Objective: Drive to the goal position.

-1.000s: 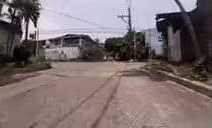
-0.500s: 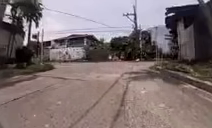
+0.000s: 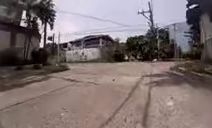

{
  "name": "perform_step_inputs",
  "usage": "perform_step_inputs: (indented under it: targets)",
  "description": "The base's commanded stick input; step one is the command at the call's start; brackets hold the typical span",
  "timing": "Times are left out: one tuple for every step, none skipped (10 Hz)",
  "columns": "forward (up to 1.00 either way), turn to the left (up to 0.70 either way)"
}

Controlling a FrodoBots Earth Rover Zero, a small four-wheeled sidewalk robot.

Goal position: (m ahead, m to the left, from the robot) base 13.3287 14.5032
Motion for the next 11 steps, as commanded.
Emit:
perform_step_inputs:
  targets:
    - [1.0,0.03]
    - [1.0,0.03]
    - [1.0,0.03]
    - [1.0,0.03]
    - [1.0,0.03]
    - [1.0,0.03]
    - [1.0,0.03]
    - [1.0,0.03]
    - [1.0,0.03]
    - [1.0,0.03]
    - [1.0,0.03]
